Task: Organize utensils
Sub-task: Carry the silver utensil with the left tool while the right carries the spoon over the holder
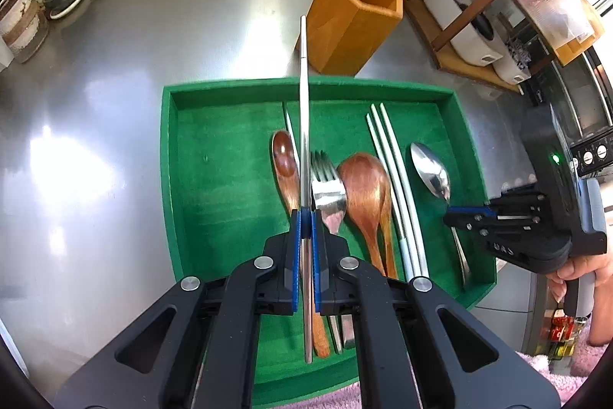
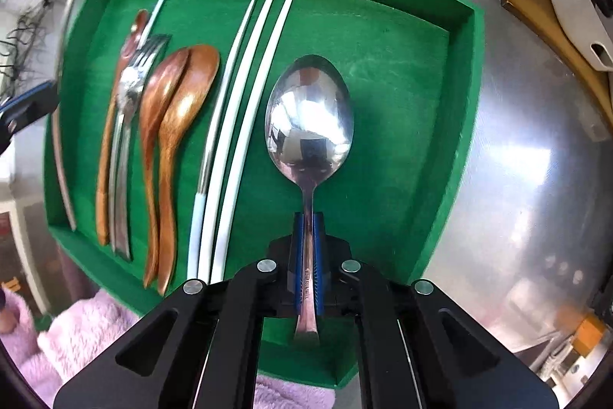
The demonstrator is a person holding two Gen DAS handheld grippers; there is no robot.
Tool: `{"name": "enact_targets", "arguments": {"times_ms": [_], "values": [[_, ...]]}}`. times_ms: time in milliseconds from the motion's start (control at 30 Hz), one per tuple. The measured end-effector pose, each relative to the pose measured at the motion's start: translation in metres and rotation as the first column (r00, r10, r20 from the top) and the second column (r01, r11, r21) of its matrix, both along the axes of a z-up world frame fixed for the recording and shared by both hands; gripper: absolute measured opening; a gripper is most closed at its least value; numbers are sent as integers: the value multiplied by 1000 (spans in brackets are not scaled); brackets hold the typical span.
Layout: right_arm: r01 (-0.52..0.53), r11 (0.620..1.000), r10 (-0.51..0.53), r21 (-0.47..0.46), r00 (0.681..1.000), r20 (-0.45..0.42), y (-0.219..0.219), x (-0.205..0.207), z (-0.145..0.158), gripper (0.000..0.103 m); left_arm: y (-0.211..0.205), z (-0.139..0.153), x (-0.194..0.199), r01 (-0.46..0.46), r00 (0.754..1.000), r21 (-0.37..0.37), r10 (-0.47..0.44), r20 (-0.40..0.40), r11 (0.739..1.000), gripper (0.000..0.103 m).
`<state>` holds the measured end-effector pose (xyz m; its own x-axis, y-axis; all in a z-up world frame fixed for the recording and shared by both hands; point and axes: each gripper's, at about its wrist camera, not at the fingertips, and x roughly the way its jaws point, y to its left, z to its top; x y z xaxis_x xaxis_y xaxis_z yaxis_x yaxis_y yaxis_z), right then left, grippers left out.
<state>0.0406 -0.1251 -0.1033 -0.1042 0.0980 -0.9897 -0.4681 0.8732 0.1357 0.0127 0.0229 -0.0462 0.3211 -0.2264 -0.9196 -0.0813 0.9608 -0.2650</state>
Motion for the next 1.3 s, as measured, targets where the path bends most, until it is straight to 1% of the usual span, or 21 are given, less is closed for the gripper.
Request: {"name": "enact_targets", "arguments": {"times_ms": [133, 200, 333, 400, 433, 500, 567, 600, 633, 700, 767, 800, 867, 900, 933, 1033, 1100, 1133, 1233, 1300], "values": [[39, 991, -43, 131, 999, 27, -19, 1, 18, 5, 1, 4, 2, 0, 999, 4, 0, 36, 1000, 4], [54, 982, -66, 182, 996, 59, -26, 1, 25, 5, 1, 7, 2, -3, 998, 6, 2, 59, 1000, 4], [79, 944, -128, 321, 983, 135, -40, 2, 41, 5, 0, 21, 2, -11, 988, -2, 11, 156, 1000, 4], [62, 922, -148, 382, 969, 198, -44, 2, 52, 5, -1, 30, 3, -13, 978, -2, 13, 208, 1000, 4], [54, 915, -156, 400, 962, 226, -45, 2, 57, 5, -1, 37, 3, -16, 970, -4, 16, 244, 1000, 4], [42, 897, -183, 440, 942, 283, -46, 6, 69, 5, -1, 45, 6, -24, 956, -8, 25, 291, 1000, 4], [31, 873, -229, 487, 907, 353, -47, 16, 83, 5, 0, 55, 12, -43, 938, -18, 47, 344, 999, 4], [24, 864, -240, 502, 898, 370, -45, 20, 86, 5, 1, 59, 16, -51, 930, -24, 56, 362, 998, 4], [14, 851, -259, 525, 881, 397, -45, 28, 92, 5, 1, 63, 21, -61, 918, -34, 70, 389, 998, 4], [-8, 838, -284, 545, 847, 449, -35, 32, 105, 5, -1, 70, 31, -68, 899, -45, 80, 431, 997, 4], [-33, 827, -313, 562, 802, 508, -30, 44, 116, 5, -4, 79, 45, -76, 876, -42, 87, 474, 996, 4], [-42, 818, -328, 573, 785, 526, -27, 48, 120, 5, -7, 82, 51, -79, 865, -42, 89, 494, 996, 4], [-59, 793, -368, 607, 747, 553, -21, 62, 129, 5, -10, 90, 67, -91, 835, -49, 104, 541, 995, 4], [-63, 786, -382, 615, 732, 564, -17, 69, 132, 5, -10, 92, 71, -98, 824, -55, 113, 555, 994, 4], [-64, 785, -389, 616, 723, 571, -15, 74, 134, 5, -10, 96, 81, -109, 809, -65, 126, 574, 992, 4], [-67, 777, -416, 626, 691, 591, -4, 95, 138, 5, -6, 100, 100, -135, 776, -74, 152, 612, 988, 4], [-68, 765, -441, 641, 670, 597, -1, 110, 140, 5, -5, 103, 116, -149, 752, -79, 165, 638, 986, 4], [-66, 761, -447, 646, 667, 596, -1, 115, 142, 5, -3, 102, 123, -155, 744, -83, 172, 646, 984, 4], [-59, 762, -457, 645, 657, 599, 6, 133, 140, 5, 1, 98, 141, -168, 735, -84, 181, 653, 982, 4], [-45, 767, -458, 640, 660, 595, 9, 144, 133, 5, 2, 91, 150, -177, 734, -76, 183, 654, 981, 4]]}}
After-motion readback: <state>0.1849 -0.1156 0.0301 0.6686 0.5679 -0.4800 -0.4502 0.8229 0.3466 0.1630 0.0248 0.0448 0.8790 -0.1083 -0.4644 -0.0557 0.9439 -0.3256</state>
